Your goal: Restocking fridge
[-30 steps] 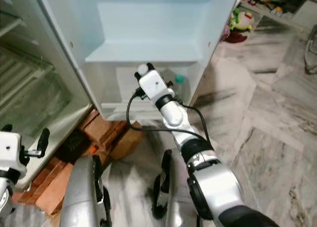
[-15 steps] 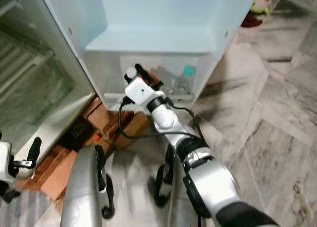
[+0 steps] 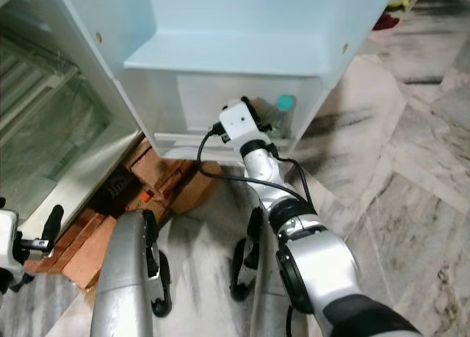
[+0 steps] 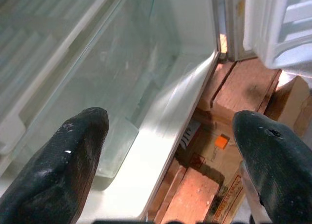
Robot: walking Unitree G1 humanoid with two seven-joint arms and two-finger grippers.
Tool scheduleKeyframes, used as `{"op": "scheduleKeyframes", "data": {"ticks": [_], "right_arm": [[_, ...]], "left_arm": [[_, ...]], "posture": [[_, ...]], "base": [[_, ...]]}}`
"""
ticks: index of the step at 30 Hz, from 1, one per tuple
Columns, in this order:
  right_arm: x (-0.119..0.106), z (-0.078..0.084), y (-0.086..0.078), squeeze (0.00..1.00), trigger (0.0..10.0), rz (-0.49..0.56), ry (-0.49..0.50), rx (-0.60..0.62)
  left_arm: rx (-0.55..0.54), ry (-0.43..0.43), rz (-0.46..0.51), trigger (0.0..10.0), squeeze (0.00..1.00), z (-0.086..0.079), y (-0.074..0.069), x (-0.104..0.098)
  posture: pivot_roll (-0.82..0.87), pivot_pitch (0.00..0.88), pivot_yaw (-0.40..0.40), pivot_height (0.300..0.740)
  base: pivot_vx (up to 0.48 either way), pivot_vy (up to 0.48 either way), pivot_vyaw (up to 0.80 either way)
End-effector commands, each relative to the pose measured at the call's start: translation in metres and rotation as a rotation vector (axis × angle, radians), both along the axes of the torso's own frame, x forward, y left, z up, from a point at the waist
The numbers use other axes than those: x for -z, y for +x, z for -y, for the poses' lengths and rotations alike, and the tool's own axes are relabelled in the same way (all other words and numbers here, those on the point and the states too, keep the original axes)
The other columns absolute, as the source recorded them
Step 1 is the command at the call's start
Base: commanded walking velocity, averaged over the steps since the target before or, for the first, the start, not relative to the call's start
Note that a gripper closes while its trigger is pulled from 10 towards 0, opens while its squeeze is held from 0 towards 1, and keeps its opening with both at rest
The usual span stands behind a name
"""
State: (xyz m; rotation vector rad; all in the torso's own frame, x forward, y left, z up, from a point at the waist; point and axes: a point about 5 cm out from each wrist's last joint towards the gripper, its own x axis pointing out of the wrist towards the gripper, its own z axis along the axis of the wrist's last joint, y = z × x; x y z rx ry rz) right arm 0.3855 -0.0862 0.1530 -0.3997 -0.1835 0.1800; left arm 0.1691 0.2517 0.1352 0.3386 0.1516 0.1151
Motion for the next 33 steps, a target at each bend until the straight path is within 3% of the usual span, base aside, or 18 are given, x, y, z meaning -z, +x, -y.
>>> {"op": "scheduleKeyframes", "data": {"ticks": [1,3,4,5,15,25,33], "right_arm": [[0.010,0.011,0.001,0.00,10.0,-0.077,0.033,0.059],[0.010,0.013,0.002,0.00,10.0,-0.099,0.062,0.072],[0.010,0.016,0.003,0.75,10.0,-0.116,0.078,0.095],[0.011,0.017,0.003,1.00,10.0,-0.125,0.078,0.103],[0.011,0.021,0.005,1.00,10.0,-0.152,0.065,0.148],[-0.014,0.010,0.012,1.00,10.0,-0.087,0.117,0.047],[-0.020,0.006,0.014,1.00,10.0,-0.139,0.171,-0.069]], "left_arm": [[-0.007,0.000,-0.024,10.0,0.00,-0.002,-0.003,0.002],[-0.006,-0.002,-0.024,10.0,0.00,-0.002,-0.003,0.002],[-0.003,-0.004,-0.024,10.0,0.00,-0.001,-0.001,0.003],[-0.002,-0.005,-0.025,10.0,0.00,-0.001,-0.001,0.004],[-0.002,-0.007,-0.029,10.0,0.00,-0.001,0.002,0.006],[-0.002,-0.004,-0.024,10.0,0.00,-0.002,0.009,0.008],[0.003,-0.017,0.011,10.0,0.00,0.001,0.025,0.010]], "posture": [[0.32,0.385,-0.037,0.528],[0.32,0.383,-0.038,0.528],[0.32,0.378,-0.038,0.528],[0.32,0.376,-0.038,0.528],[0.32,0.360,-0.035,0.528],[0.31,0.332,-0.035,0.528],[0.28,0.270,-0.047,0.528]], "base": [[0.000,0.000,0.00],[0.000,0.000,0.00],[0.000,0.000,0.00],[0.000,0.000,0.00],[0.000,0.000,0.00],[0.000,0.000,0.00],[0.000,0.000,0.00]]}}
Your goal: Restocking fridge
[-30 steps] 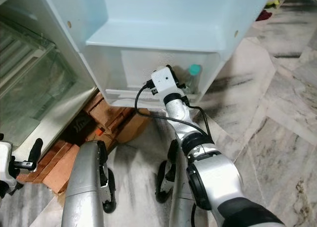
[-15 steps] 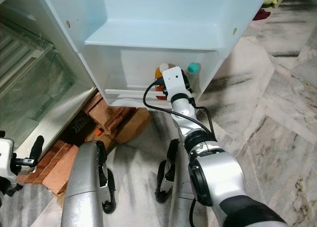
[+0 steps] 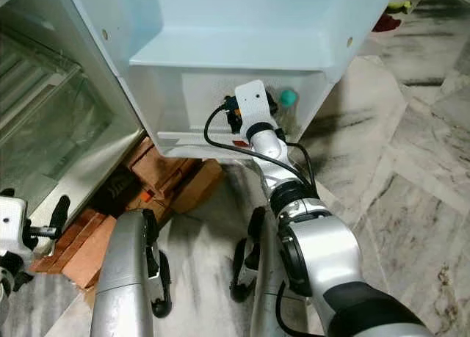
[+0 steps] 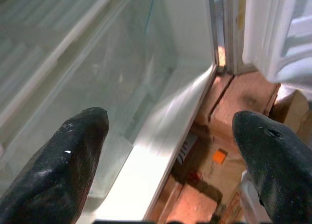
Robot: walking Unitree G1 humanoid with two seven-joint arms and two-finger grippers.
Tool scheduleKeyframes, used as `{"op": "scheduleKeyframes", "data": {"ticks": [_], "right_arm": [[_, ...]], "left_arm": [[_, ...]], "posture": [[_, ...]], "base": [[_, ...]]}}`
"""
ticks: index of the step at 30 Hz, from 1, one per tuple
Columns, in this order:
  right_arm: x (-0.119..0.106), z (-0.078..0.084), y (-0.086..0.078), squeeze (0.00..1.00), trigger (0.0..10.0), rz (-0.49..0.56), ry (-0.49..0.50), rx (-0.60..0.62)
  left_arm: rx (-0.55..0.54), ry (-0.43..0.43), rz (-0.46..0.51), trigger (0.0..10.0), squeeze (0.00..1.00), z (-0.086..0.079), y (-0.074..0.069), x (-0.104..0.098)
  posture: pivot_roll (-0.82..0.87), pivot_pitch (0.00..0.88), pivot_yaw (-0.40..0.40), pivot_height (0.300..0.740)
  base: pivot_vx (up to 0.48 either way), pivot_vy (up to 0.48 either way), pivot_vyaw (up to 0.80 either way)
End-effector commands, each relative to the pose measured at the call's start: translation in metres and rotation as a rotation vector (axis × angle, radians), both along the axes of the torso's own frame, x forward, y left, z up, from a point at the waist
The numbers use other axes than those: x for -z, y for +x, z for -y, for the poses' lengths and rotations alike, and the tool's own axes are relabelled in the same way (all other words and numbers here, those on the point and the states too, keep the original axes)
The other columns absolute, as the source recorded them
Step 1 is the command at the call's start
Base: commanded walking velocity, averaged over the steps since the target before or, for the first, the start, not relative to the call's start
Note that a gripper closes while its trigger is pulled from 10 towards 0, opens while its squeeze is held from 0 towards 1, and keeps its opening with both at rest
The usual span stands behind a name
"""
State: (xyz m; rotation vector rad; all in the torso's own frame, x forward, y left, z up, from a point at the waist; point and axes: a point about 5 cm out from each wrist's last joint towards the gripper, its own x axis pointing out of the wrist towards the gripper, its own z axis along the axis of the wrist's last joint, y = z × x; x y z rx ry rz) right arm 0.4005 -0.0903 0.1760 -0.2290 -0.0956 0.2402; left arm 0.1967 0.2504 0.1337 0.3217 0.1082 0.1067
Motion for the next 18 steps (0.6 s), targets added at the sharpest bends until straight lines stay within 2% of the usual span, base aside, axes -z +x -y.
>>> {"op": "scheduleKeyframes", "data": {"ticks": [1,7,10,11,12,13,15,17,18], "right_arm": [[0.003,0.001,-0.001,1.00,10.0,-0.024,0.015,-0.015],[0.006,0.008,-0.004,1.00,10.0,0.000,0.021,-0.051],[0.006,0.009,-0.007,1.00,10.0,0.032,0.022,-0.076],[0.006,0.007,-0.011,0.94,10.0,0.073,0.022,-0.110],[0.006,0.007,-0.013,0.94,10.0,0.081,0.023,-0.118],[0.008,0.007,-0.016,0.00,10.0,0.098,0.020,-0.129],[0.013,0.010,-0.025,0.00,10.0,0.133,0.037,-0.152],[0.013,0.010,-0.025,0.00,10.0,0.133,0.037,-0.152],[0.020,0.013,-0.033,0.00,10.0,0.131,0.050,-0.147]], "left_arm": [[-0.011,-0.001,-0.032,10.0,0.00,-0.001,-0.003,0.009],[-0.002,-0.023,0.011,10.0,0.00,0.005,0.019,0.011],[-0.002,-0.027,0.015,10.0,0.00,0.005,0.021,0.013],[0.001,-0.033,0.011,10.0,0.00,0.006,0.023,0.017],[0.002,-0.035,0.010,10.0,0.00,0.006,0.024,0.018],[0.002,-0.037,0.009,10.0,0.00,0.007,0.025,0.021],[0.003,-0.044,0.010,10.0,0.00,0.009,0.029,0.025],[0.003,-0.044,0.010,10.0,0.00,0.009,0.029,0.025],[0.004,-0.051,0.015,10.0,0.00,0.012,0.031,0.026]], "posture": [[0.28,0.270,-0.047,0.528],[0.23,0.195,-0.050,0.528],[0.21,0.178,-0.045,0.528],[0.18,0.158,-0.042,0.528],[0.18,0.158,-0.042,0.528],[0.16,0.132,-0.041,0.528],[0.14,0.111,-0.044,0.528],[0.14,0.111,-0.044,0.528],[0.14,0.093,-0.046,0.528]], "base": [[0.000,0.000,0.00],[0.000,0.000,0.00],[0.000,0.000,0.00],[0.000,0.000,0.00],[0.000,0.000,0.00],[0.000,0.000,0.00],[0.000,0.000,0.00],[0.000,0.000,0.00],[0.000,0.000,0.00]]}}
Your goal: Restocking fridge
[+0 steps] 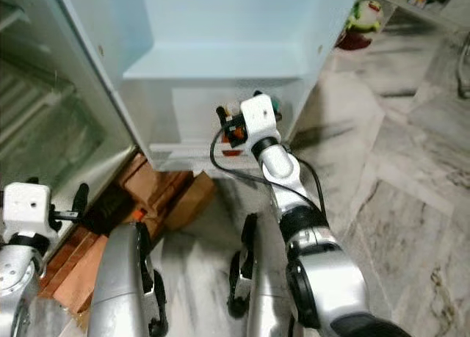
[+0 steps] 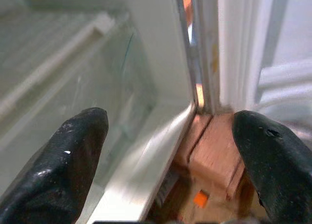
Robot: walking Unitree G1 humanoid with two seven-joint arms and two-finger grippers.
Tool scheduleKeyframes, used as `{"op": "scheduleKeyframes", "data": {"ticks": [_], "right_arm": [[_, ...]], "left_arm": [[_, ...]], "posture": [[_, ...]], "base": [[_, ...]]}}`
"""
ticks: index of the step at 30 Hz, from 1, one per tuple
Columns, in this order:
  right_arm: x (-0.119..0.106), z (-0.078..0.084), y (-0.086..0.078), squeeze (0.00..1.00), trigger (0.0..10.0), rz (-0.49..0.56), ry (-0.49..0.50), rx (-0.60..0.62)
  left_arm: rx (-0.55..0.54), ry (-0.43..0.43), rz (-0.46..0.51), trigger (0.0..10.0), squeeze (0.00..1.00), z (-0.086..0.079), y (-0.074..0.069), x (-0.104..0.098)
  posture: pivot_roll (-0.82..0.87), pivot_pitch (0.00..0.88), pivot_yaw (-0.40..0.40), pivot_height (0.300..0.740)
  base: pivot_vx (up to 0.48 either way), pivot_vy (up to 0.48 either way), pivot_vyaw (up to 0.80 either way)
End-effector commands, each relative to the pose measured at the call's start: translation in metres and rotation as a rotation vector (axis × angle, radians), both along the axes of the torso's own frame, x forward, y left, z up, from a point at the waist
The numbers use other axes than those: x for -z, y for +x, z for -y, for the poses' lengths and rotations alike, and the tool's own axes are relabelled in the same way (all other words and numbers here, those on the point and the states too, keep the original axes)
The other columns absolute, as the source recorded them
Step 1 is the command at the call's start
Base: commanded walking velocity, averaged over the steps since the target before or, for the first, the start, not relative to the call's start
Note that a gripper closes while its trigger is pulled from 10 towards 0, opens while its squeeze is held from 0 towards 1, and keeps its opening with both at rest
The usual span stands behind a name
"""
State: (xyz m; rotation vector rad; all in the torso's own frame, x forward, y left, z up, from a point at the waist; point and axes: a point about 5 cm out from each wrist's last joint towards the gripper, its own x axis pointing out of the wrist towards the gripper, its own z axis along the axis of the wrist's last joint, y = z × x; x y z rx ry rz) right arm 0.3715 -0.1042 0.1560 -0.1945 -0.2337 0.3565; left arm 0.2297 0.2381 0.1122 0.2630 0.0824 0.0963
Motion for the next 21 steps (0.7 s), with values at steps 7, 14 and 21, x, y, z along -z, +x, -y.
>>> {"op": "scheduleKeyframes", "data": {"ticks": [7,14,21], "right_arm": [[0.046,0.024,-0.063,0.00,10.0,-0.036,0.067,0.069],[0.038,0.032,-0.067,0.00,10.0,-0.013,0.135,0.109],[0.033,0.040,-0.069,0.00,10.0,-0.057,0.162,0.159]], "left_arm": [[-0.004,-0.003,0.047,10.0,0.00,0.010,0.015,0.002],[-0.011,0.012,0.074,10.0,0.00,0.003,0.021,-0.006],[-0.016,-0.003,0.104,10.0,0.00,0.006,0.035,-0.005]], "posture": [[0.12,0.021,-0.036,0.528],[0.12,0.000,-0.012,0.533],[0.10,0.000,-0.047,0.578]], "base": [[0.000,0.000,0.00],[0.000,0.000,0.00],[0.000,0.000,0.00]]}}
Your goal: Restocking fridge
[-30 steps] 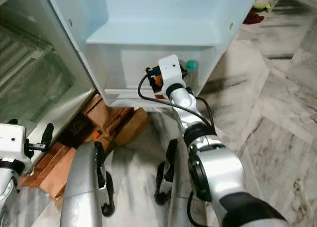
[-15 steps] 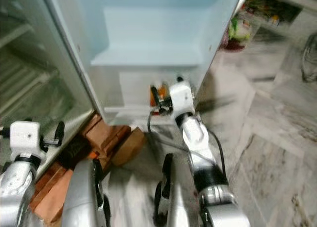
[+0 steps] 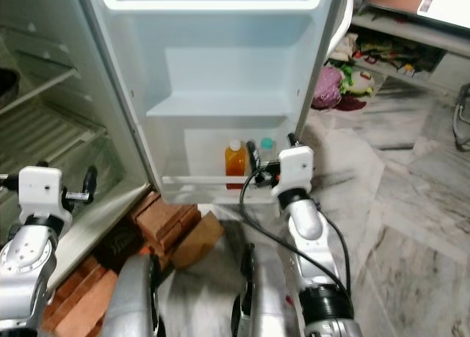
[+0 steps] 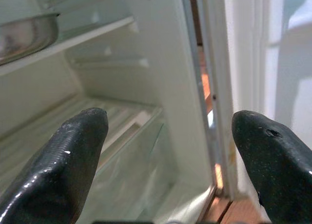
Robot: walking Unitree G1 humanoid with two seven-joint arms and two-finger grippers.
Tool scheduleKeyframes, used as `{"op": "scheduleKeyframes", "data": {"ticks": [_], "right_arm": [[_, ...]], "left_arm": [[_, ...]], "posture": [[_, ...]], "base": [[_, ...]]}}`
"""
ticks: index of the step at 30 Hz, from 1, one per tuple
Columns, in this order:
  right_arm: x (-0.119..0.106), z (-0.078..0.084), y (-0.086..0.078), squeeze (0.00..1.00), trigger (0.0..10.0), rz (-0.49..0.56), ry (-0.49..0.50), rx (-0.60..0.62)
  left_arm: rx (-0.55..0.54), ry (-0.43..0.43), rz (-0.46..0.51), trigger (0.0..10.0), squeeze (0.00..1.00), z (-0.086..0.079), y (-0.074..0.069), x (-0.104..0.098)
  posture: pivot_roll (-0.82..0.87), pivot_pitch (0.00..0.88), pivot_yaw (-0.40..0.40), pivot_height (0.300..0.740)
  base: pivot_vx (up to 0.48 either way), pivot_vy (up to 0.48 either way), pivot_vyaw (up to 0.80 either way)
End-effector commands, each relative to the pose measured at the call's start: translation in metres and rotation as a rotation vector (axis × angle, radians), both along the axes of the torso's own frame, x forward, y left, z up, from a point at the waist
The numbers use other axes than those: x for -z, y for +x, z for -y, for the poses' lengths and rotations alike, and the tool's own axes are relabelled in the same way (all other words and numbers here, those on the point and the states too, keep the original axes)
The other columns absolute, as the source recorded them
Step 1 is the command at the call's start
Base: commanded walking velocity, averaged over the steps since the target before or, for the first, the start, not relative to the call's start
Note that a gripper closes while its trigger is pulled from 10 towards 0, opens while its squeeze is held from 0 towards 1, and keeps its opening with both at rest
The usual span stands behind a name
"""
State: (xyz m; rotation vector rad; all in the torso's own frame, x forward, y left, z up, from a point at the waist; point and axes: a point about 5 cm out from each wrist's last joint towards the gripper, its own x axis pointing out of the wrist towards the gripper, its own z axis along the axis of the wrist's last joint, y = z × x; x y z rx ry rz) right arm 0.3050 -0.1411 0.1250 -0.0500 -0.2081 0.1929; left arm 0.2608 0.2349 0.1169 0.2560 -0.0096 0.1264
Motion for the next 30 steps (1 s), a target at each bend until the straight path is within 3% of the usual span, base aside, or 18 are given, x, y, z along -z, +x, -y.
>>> {"op": "scheduleKeyframes", "data": {"ticks": [1,14,23,30], "right_arm": [[0.003,0.004,-0.003,0.00,10.0,-0.025,0.007,0.008],[-0.010,-0.002,0.003,0.00,10.0,-0.015,-0.003,0.006],[0.009,0.001,-0.005,0.00,10.0,-0.099,0.033,0.031],[0.011,0.003,-0.004,0.00,10.0,-0.129,0.026,0.033]], "left_arm": [[0.003,-0.012,0.009,10.0,0.00,0.004,0.006,0.000],[0.071,-0.025,0.030,10.0,0.00,0.009,0.021,-0.006],[0.084,-0.035,-0.033,10.0,0.00,0.015,0.011,0.014],[0.071,-0.032,-0.024,10.0,0.00,0.018,0.015,0.013]], "posture": [[0.10,0.000,-0.046,0.588],[0.07,0.000,-0.031,0.673],[0.07,0.000,-0.036,0.738],[0.07,0.000,-0.047,0.740]], "base": [[0.000,0.000,0.00],[0.000,0.000,0.00],[0.000,0.000,0.00],[0.000,0.000,0.00]]}}
